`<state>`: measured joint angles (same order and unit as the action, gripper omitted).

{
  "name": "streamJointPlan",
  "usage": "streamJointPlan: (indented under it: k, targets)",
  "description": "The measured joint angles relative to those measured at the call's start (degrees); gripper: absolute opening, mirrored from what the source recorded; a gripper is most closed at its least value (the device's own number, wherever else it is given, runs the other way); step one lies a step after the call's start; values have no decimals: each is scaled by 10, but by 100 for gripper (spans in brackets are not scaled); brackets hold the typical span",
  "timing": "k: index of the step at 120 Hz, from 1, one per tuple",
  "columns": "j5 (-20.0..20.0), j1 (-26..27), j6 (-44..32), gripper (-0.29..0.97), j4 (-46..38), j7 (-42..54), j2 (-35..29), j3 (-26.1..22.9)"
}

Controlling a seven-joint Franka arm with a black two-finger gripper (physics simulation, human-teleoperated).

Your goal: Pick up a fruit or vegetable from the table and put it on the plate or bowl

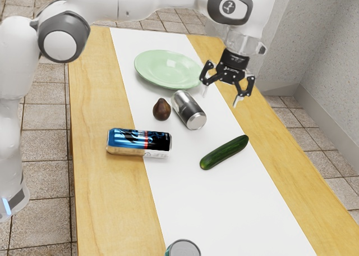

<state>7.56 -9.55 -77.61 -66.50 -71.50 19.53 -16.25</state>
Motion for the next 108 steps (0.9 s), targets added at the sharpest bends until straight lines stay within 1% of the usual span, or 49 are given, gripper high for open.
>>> streamJointPlan:
  k: [13, 28, 36, 54, 75, 89, 108]
  targets:
    - [-10, 4, -27, 68, 2, 50, 49, -8]
    - [-8, 15, -81, 68, -72, 102, 57, -12]
    - [-6, 14, -105, 68, -91, 126, 55, -12]
    - [-4, 10, -141, 68, -98, 178, 62, -9]
    - [-2, 6, -181, 68, -92, 233, 108, -8]
    - [-1, 5, -196, 57, -92, 262, 114, -7]
    - [5, -2, -208, 47, -95, 292, 129, -5]
